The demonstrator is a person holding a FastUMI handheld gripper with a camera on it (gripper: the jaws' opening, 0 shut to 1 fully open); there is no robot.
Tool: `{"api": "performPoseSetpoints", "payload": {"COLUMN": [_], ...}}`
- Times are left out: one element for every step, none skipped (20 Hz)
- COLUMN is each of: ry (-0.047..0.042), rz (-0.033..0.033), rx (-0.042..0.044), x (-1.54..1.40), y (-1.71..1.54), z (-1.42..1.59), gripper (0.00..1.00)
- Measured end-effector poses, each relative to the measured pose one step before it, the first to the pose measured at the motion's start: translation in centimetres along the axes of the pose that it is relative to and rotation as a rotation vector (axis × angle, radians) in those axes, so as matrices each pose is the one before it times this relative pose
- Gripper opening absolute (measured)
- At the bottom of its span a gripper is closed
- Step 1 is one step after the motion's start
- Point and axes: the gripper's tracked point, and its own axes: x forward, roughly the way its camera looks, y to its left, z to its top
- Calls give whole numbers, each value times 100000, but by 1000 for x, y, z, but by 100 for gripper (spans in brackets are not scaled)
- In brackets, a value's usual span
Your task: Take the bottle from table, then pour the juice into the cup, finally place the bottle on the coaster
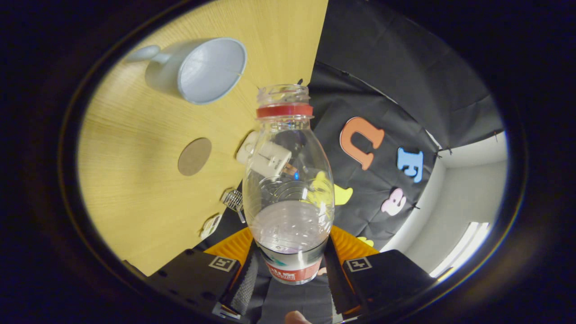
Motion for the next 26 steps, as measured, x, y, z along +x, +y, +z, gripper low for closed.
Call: {"api": "performPoseSetpoints", "payload": {"ry": [0,30,164,-55,-39,-127,-189,-7,98,-45,222,126,-148,212,35,-32,110,35,185,290,261,110,356,281,260,143], "rz": [108,91,23,-35,-45,47,-127,60,20,30,165,-33,-70,44,256,655,271,-221,42,734,987,1926,1926,1071,484,-62], "rx": [-270,-8,-43,-25,35,59,-58,-53,11,223,205,103,170,412,1287,1781,1477,895,1282,2192,3765,4743,4728,4177,3672,3848], "x": [140,16,34,-14,116,-41,-6,-3,42,-7,92,-121,15,-78,-24,-28,-22,-78,-7,-41,-53,-108,49,-153,-153,-154], "y": [66,3,49,-78,99,4,-20,32,80,8,70,-2,21,17,64,265,149,-19,196,253,339,390,404,60,-74,-72], "z": [15,35,-91,24,79,86,54,-12,-104,-19,-83,-56,0,-66,-91,-30,-18,-17,-178,-174,-172,-104,-255,-193,-147,-182], "gripper": [74,74,74,74,74,74,74,74,74,74,74,74,74,74,74,74,74,74,74,74,74,74,74,74,74,74]}}
